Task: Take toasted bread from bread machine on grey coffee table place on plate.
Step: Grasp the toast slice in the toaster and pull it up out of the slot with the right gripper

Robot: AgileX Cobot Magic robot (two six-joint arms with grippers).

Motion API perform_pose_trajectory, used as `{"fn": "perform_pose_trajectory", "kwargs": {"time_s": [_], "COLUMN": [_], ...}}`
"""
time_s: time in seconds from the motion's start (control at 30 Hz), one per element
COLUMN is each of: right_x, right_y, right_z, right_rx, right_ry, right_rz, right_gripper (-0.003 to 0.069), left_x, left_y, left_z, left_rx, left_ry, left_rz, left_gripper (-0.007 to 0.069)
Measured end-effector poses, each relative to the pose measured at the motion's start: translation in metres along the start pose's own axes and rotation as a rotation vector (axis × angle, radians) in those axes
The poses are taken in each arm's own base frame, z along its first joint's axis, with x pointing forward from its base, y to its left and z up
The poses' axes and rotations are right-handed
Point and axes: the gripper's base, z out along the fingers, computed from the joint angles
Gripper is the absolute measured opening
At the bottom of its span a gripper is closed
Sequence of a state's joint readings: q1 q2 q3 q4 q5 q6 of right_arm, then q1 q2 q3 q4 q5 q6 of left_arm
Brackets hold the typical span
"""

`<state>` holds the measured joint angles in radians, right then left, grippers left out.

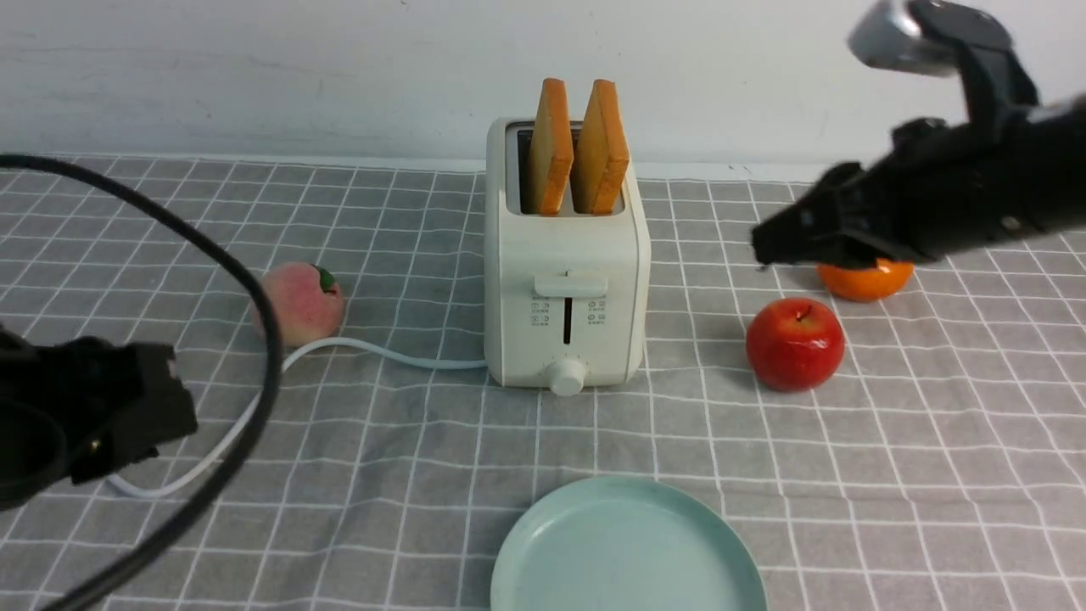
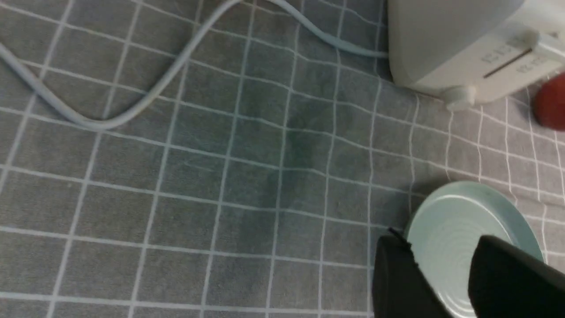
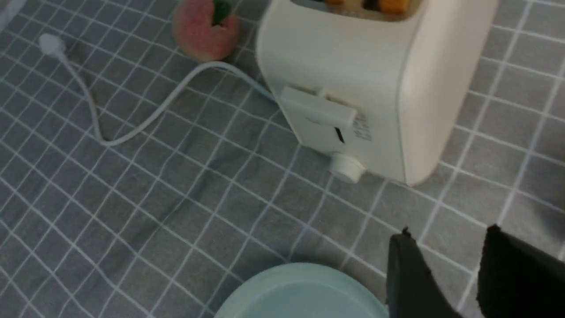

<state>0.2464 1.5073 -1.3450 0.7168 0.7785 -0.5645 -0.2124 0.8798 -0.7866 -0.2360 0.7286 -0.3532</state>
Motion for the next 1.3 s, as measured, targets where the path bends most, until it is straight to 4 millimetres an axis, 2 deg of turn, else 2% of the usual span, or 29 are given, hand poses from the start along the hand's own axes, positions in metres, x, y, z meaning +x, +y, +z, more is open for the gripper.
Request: {"fn": "perform_pose_trajectory", "kwargs": {"time_s": [0.07,0.1,0.17,0.23,0.27,0.33,0.47,0.7,0.8,0.93,0.97,1.0,1.03,1.1,1.13,1.2,1.3], "right_x": [-0.018,-0.028,-0.043,-0.054,-0.056,-0.067,-0.074,-0.070,-0.068,-0.067,-0.068,-0.068,-0.071,-0.075,-0.078,-0.083,-0.099], "right_y": [0.002,0.002,0.002,0.002,0.000,-0.004,-0.014,-0.027,-0.030,-0.032,-0.032,-0.032,-0.031,-0.029,-0.027,-0.025,-0.017], "right_z": [0.012,0.026,0.040,0.057,0.060,0.080,0.103,0.131,0.139,0.146,0.146,0.146,0.145,0.142,0.139,0.130,0.096], "right_rx": [-0.011,-0.007,0.031,0.076,0.089,0.144,0.181,0.186,0.179,0.174,0.170,0.170,0.162,0.157,0.155,0.153,0.147], "right_ry": [-0.003,0.014,0.020,0.029,0.029,0.026,0.021,-0.001,-0.014,-0.032,-0.037,-0.039,-0.047,-0.056,-0.059,-0.065,-0.094], "right_rz": [-0.030,-0.036,-0.041,-0.018,-0.023,0.013,0.043,0.074,0.092,0.105,0.106,0.106,0.102,0.097,0.093,0.085,0.069], "right_gripper": [0.0267,0.0288,0.0335,0.0393,0.0399,0.0466,0.0513,0.0519,0.0505,0.0426,0.0350,0.0350,0.0248,0.0129,0.0094,0.0089,0.0092], "left_x": [0.002,0.002,0.003,0.003,0.003,0.004,0.005,0.008,0.009,0.010,0.011,0.011,0.011,0.011,0.011,0.011,0.010], "left_y": [-0.003,-0.003,-0.003,-0.003,-0.003,-0.003,-0.003,-0.002,-0.002,-0.003,-0.003,-0.003,-0.003,-0.003,-0.003,-0.003,-0.003], "left_z": [0.001,0.002,0.002,0.002,0.002,0.002,0.002,0.002,0.001,0.001,0.001,0.001,0.001,0.001,0.001,0.001,0.001], "left_rx": [0.013,0.016,0.016,0.012,0.012,0.011,0.007,-0.004,-0.003,0.007,0.010,0.010,0.011,0.009,0.007,0.005,0.008], "left_ry": [0.012,0.016,0.021,0.031,0.031,0.035,0.045,0.081,0.088,0.106,0.113,0.113,0.115,0.114,0.113,0.112,0.099], "left_rz": [0.014,0.018,0.021,0.021,0.021,0.021,0.021,0.021,0.017,0.002,-0.004,-0.004,-0.005,-0.002,0.000,0.003,0.004], "left_gripper": [0.0237,0.0237,0.0237,0.0237,0.0237,0.0237,0.0237,0.0237,0.0237,0.0237,0.0237,0.0237,0.0237,0.0237,0.0237,0.0237,0.0237]}}
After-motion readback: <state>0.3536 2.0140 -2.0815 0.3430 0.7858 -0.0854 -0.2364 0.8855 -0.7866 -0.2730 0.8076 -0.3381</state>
